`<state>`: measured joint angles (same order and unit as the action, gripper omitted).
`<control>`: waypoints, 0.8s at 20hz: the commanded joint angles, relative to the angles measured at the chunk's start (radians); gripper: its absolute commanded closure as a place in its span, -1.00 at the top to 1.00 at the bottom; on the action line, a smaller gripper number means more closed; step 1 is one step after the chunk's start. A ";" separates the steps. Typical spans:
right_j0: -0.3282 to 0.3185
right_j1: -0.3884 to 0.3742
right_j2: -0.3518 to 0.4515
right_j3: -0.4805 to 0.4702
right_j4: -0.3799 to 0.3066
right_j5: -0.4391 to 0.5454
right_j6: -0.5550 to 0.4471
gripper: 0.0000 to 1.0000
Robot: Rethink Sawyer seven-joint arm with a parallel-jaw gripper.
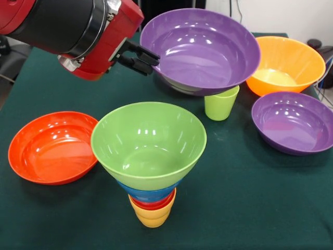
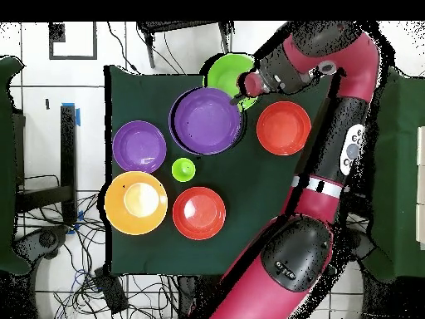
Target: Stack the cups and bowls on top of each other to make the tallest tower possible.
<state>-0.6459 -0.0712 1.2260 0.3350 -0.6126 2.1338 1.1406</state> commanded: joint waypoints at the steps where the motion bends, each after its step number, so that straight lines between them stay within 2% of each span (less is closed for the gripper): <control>1: 0.006 0.007 0.109 -0.049 -0.128 0.125 -0.081 -1.00; 9: 0.005 0.012 0.232 -0.085 -0.266 0.155 -0.134 -1.00; 16: 0.003 0.018 0.374 -0.128 -0.443 0.189 -0.211 -1.00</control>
<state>-0.6506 -0.0617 1.4766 0.2779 -0.8917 2.2080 1.1406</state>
